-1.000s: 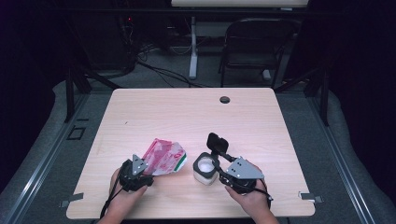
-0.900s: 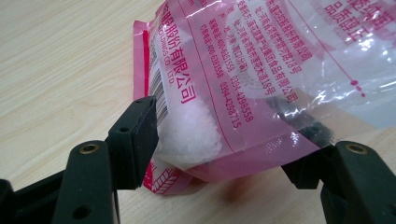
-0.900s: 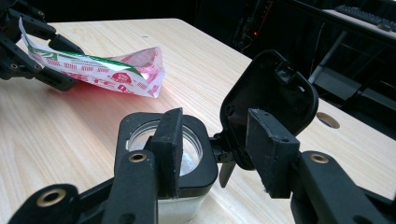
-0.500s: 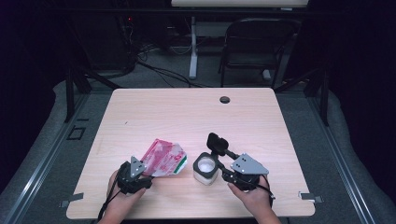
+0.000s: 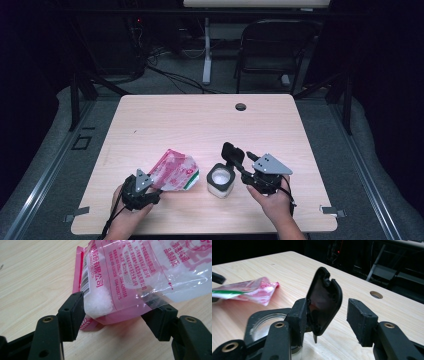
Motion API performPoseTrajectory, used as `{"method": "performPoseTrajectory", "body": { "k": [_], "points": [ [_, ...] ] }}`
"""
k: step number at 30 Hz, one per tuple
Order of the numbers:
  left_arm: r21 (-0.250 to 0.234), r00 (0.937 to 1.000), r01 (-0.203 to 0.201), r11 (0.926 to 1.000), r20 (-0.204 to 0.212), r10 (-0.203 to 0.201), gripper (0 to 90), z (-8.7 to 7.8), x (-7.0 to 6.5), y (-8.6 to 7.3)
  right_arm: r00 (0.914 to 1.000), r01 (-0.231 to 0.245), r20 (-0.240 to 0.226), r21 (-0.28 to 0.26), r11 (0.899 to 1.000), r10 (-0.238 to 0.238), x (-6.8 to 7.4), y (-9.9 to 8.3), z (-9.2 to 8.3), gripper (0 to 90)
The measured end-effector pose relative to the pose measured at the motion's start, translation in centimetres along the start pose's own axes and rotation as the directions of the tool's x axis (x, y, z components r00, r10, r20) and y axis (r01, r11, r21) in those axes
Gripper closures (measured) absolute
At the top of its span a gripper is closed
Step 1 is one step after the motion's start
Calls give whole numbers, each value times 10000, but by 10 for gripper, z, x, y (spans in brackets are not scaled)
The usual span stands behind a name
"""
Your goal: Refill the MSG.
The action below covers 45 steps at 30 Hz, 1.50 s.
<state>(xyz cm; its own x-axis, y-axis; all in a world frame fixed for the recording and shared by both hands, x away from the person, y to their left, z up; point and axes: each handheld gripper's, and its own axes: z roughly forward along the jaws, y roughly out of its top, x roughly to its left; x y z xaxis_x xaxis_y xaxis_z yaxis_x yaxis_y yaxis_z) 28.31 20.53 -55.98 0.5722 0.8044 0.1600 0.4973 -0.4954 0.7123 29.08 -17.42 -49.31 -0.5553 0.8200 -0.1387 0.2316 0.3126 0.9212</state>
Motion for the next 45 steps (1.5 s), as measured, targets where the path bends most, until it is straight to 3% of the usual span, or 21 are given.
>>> {"method": "performPoseTrajectory", "body": {
  "k": [12,26,36,45],
  "points": [
    [171,9994,-247,9995,266,243,363,-8,-6,-6,9999,-159,5,436,9989,159,-9,0,18,504],
    [60,9992,34,10000,390,-36,363,-20,-4,-13,9997,-142,-198,475,9988,152,-8,0,27,535],
    [-253,9991,269,9993,325,-261,366,-25,0,-13,9990,404,-231,437,9982,-394,-2,1,25,650],
    [-280,9991,254,9993,339,-244,371,-22,0,-11,9985,537,-130,396,9978,-533,-3,0,24,696]
  ]
}}
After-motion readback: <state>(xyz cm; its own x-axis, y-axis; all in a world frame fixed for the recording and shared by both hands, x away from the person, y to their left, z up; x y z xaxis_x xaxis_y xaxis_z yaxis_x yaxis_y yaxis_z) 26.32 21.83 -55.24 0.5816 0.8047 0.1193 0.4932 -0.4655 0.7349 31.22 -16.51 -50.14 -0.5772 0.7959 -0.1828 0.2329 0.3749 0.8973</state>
